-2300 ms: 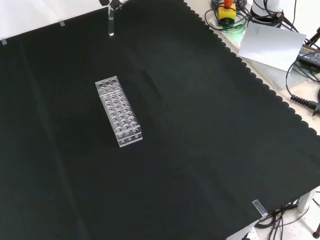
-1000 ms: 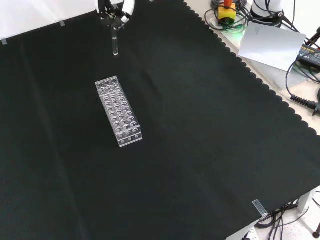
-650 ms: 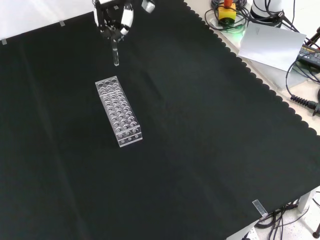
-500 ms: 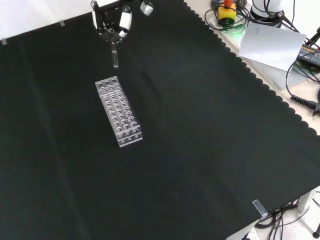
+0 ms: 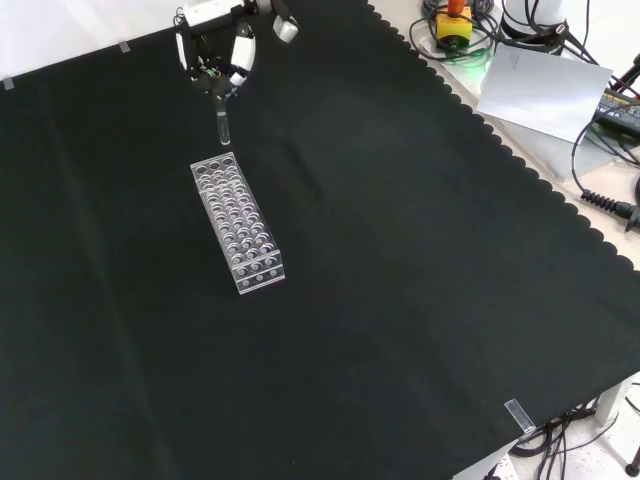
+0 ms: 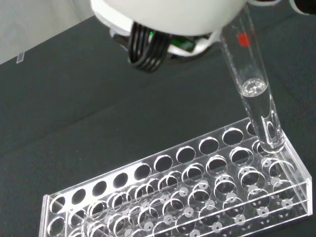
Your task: Put the test tube back in the rack.
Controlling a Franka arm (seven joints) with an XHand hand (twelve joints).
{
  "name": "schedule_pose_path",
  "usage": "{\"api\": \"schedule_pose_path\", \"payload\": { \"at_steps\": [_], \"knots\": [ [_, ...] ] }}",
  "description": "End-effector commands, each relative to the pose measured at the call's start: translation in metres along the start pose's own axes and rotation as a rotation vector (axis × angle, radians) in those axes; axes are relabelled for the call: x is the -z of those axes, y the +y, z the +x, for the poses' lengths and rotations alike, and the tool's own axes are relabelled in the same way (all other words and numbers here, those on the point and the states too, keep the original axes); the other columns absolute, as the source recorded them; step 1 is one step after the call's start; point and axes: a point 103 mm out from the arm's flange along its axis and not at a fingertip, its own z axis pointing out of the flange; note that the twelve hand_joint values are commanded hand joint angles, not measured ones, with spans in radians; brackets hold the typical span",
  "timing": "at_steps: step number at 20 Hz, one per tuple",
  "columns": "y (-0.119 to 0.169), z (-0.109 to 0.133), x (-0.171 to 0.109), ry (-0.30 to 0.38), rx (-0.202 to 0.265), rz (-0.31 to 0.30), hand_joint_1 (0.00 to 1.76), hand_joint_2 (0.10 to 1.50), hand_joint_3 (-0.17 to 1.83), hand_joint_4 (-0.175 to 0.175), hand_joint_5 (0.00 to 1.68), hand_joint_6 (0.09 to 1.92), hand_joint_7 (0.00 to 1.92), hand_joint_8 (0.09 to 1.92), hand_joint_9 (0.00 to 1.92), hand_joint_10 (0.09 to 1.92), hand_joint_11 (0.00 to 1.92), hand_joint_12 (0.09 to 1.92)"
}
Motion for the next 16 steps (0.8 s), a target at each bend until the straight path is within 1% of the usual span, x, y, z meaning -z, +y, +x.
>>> {"api": "schedule_pose_path", "payload": {
  "at_steps": [1, 4, 8, 12, 16],
  "knots": [
    [0.003, 0.000, -0.009, -0.007, -0.002, 0.016, 1.23, 0.63, 0.65, -0.175, 1.38, 0.47, 1.78, 0.55, 1.76, 0.27, 1.23, 0.95],
    [0.002, -0.004, -0.012, 0.004, -0.007, 0.022, 1.23, 0.63, 0.65, -0.175, 1.38, 0.47, 1.78, 0.55, 1.76, 0.27, 1.23, 0.95],
    [0.002, -0.012, -0.024, 0.004, -0.015, 0.033, 1.23, 0.63, 0.65, -0.175, 1.38, 0.47, 1.78, 0.55, 1.75, 0.27, 1.23, 0.95],
    [0.001, -0.010, -0.029, -0.013, -0.024, 0.036, 1.23, 0.63, 0.65, -0.175, 1.38, 0.47, 1.78, 0.55, 1.75, 0.27, 1.23, 0.95],
    [0.002, -0.012, -0.030, -0.006, -0.033, 0.039, 1.23, 0.63, 0.65, -0.175, 1.38, 0.47, 1.78, 0.55, 1.75, 0.27, 1.23, 0.95]
  ]
}}
